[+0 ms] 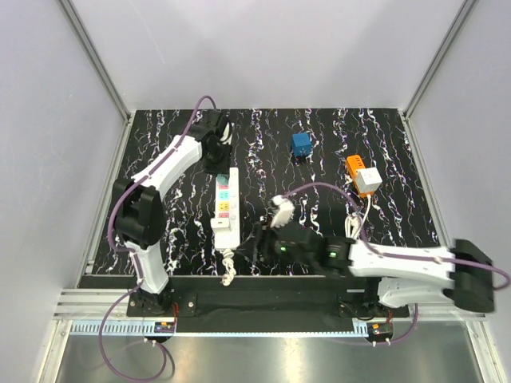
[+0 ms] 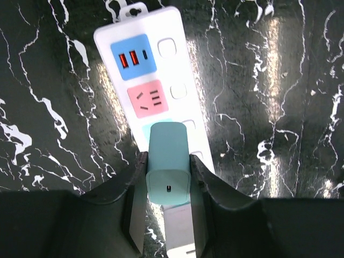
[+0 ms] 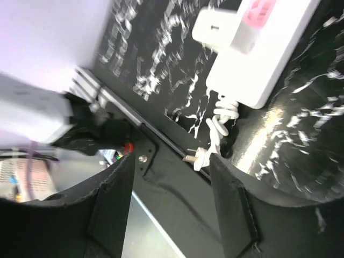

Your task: Insert the plug

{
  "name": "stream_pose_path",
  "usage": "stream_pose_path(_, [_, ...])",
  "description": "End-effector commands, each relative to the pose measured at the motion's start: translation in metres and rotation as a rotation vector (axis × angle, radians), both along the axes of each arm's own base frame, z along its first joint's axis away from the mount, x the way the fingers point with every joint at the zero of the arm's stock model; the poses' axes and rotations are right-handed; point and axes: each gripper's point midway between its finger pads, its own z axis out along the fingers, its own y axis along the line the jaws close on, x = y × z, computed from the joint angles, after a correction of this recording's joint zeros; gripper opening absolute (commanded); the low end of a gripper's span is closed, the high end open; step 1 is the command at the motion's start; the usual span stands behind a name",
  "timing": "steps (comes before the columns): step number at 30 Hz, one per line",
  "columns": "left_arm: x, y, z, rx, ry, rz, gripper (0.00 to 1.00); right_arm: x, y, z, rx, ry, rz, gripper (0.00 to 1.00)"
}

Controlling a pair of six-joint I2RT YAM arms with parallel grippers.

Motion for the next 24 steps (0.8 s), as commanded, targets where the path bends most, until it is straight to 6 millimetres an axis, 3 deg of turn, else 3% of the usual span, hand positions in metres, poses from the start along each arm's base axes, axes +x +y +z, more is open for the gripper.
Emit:
stream_pose_path(1, [0.014,0.003,0.004,0.034,-0.002,0.017,0.00,0.006,-0.053,-0.011,-0.089,-0.054,-0.098,0.64])
stream_pose_path(2, [0.016,0.004,0.003,0.043,0.001,0.025,0.00,0.006,-0.065,0.007,-0.041,-0.080,-0.118,0.63])
stream_pose_path(6, [0.024,0.000,0.004,0.044,0.028,0.034,0.00,0.024,-0.115,0.022,-0.065,-0.191,-0.263,0.67])
stream_pose_path(7, [0.023,0.001,-0.004,0.057,0.059,0.043,0.00,0.028,-0.131,0.029,-0.066,-0.223,-0.304,0.70])
stream_pose_path(11, [0.027,-0.001,-0.010,0.057,0.074,0.064,0.00,0.032,-0.156,0.045,-0.036,-0.270,-0.361,0.74])
stream_pose_path(17, [0.030,0.007,-0.024,0.096,0.106,0.114,0.00,0.035,-0.180,0.049,-0.005,-0.303,-0.423,0.77])
stream_pose_path(24, [0.028,0.011,-0.036,0.099,0.147,0.144,0.00,0.038,-0.190,0.044,-0.011,-0.316,-0.460,0.77])
